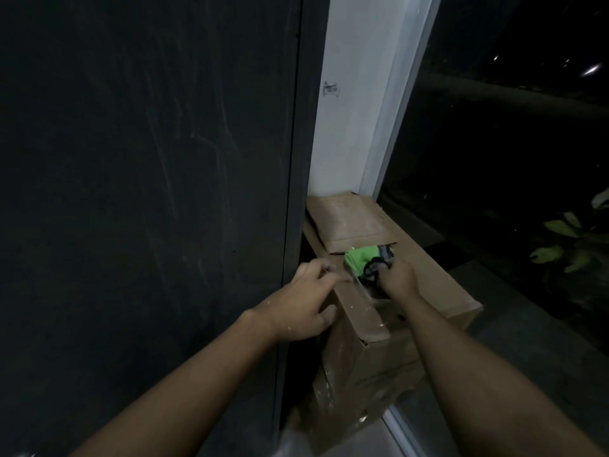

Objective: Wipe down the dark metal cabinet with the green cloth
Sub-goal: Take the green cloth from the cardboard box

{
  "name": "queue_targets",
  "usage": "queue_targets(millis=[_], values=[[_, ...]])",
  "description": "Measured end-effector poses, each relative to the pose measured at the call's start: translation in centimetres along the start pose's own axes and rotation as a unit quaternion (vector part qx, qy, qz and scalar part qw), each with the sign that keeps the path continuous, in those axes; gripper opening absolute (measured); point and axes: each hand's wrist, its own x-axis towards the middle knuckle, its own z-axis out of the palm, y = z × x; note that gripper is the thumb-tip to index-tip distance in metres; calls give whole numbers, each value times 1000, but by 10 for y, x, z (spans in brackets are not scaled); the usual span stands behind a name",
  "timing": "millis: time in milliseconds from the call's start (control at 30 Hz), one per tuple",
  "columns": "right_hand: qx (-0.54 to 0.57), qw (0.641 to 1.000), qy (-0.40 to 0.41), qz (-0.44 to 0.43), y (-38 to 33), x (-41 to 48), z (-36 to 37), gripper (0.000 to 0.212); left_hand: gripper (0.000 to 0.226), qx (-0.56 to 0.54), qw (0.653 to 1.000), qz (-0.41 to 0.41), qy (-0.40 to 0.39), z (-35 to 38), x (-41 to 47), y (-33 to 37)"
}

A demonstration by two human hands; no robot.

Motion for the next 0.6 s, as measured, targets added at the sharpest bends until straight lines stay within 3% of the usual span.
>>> queue_targets(millis=[100,167,300,467,533,600], values=[[133,989,50,46,0,-1,-26,29,54,-19,1000,4,1,-5,-7,3],[259,961,60,79,-4,-7,-46,25,52,-33,999,12,11,-8,-10,7],[496,859,17,129,-23,-40,-85,21,52,-69,996,35,33,-16,-16,18],[699,699,-123,88,-66,-111,-119,37,55,-139,985,41,94,-35,-25,37],[727,666,-146,78,-83,-140,-126,45,56,-176,976,30,123,-47,-31,45],[735,657,-157,63,-101,-169,-133,45,60,-210,966,22,149,-61,-39,51]])
